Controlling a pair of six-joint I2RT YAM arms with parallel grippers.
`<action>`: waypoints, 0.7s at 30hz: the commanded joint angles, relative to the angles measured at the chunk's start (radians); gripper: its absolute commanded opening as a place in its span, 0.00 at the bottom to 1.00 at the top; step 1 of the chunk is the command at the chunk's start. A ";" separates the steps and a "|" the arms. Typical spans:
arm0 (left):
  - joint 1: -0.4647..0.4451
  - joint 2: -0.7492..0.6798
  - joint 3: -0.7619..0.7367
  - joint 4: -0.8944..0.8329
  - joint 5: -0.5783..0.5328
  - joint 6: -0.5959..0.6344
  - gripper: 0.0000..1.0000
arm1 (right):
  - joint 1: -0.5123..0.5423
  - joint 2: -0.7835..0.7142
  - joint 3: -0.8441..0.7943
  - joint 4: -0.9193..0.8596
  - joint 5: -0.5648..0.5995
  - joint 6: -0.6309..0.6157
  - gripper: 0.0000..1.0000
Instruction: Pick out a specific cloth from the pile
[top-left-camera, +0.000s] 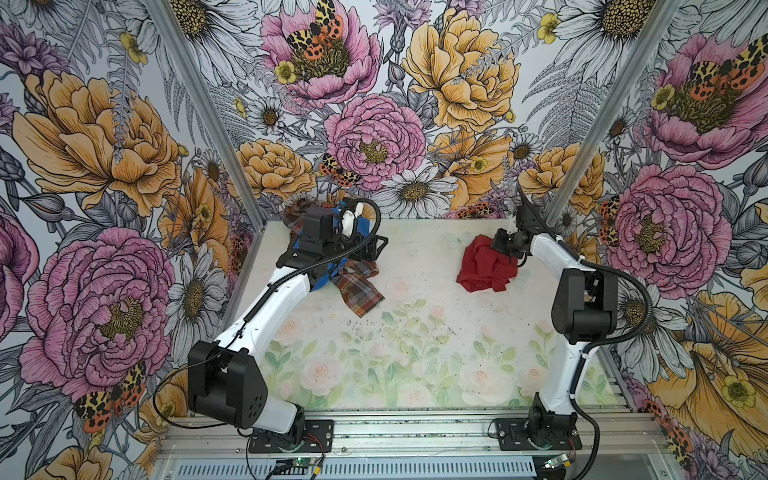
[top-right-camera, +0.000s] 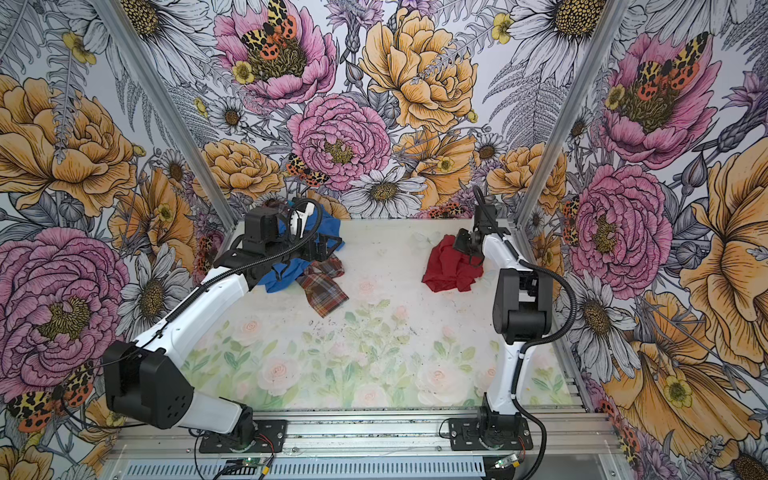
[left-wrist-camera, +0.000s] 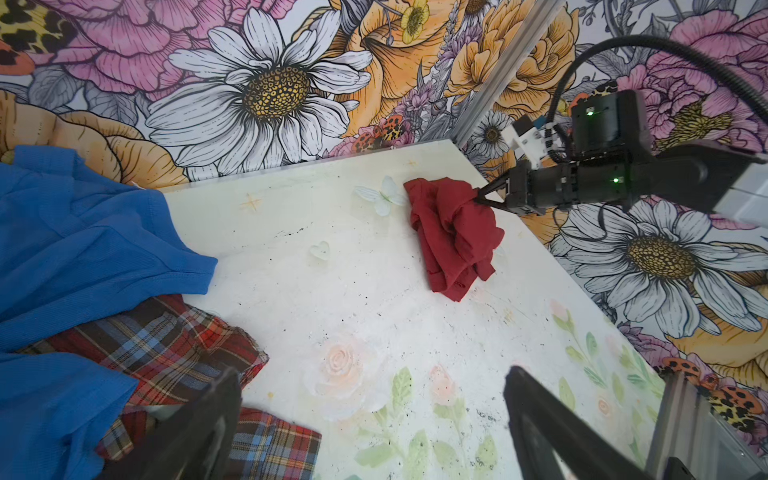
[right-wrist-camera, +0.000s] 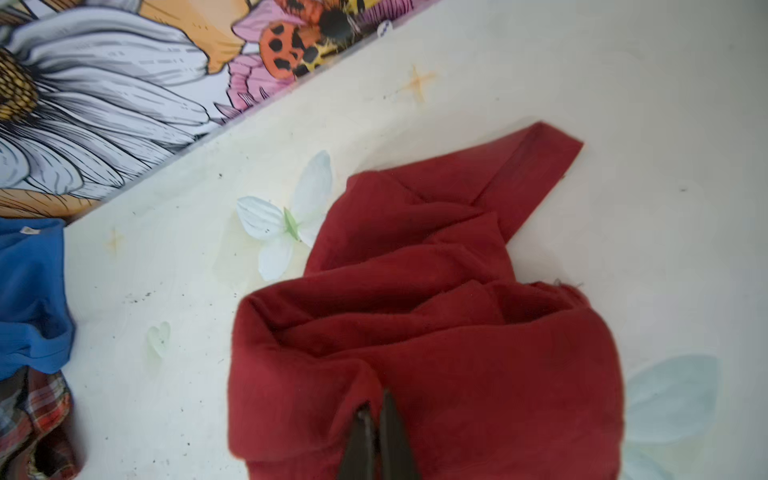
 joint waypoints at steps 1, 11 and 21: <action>-0.027 0.070 0.043 -0.030 0.095 0.009 0.99 | 0.040 0.030 0.004 0.034 0.015 -0.021 0.00; -0.116 0.156 0.090 -0.098 0.095 0.054 0.99 | 0.062 0.011 -0.060 0.040 0.134 -0.055 0.36; -0.120 0.145 0.091 -0.097 0.087 0.050 0.99 | 0.193 -0.249 -0.233 0.060 0.436 -0.264 0.83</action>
